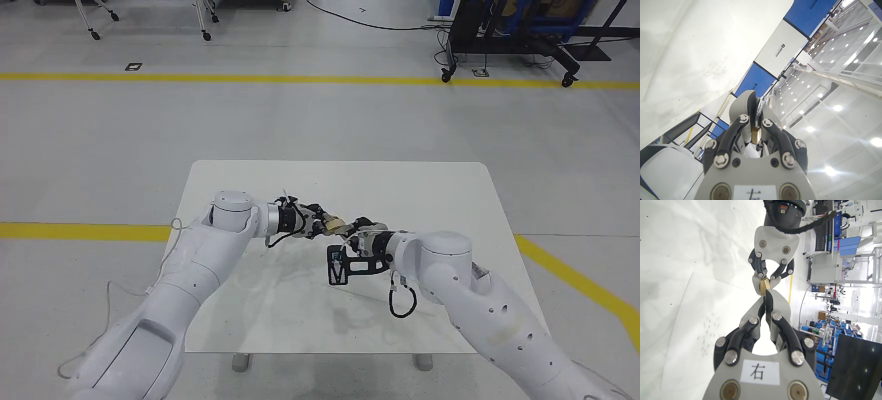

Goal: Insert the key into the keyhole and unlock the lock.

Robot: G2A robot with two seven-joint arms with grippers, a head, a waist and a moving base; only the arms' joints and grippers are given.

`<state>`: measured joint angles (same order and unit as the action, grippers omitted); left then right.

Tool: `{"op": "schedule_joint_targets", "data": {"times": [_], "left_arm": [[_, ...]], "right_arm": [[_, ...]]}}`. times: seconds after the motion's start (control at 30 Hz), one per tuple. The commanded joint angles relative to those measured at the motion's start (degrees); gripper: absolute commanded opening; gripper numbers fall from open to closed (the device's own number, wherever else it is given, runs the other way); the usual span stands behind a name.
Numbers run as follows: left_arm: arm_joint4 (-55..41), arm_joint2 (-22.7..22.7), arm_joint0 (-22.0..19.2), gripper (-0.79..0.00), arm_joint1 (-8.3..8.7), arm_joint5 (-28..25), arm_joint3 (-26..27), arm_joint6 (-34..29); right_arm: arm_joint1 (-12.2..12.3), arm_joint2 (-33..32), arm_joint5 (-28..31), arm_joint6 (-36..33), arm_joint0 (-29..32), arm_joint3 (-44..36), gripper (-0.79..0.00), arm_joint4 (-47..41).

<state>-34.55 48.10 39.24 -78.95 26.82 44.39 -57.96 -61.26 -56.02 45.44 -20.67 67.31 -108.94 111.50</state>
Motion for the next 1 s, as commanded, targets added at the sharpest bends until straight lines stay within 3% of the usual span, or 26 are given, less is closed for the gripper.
{"op": "schedule_joint_targets", "data": {"times": [0.0,0.97], "left_arm": [[0.01,0.02,0.02,-0.785,-0.01,0.11,0.03,-0.13],[-1.44,0.35,-0.14,-0.785,-0.47,2.49,-1.18,-0.95]], "right_arm": [[-0.03,0.11,0.23,-0.24,0.01,-0.16,-0.785,0.19],[-1.43,2.46,-1.2,-5.99,-1.13,0.63,-0.785,1.14]]}}
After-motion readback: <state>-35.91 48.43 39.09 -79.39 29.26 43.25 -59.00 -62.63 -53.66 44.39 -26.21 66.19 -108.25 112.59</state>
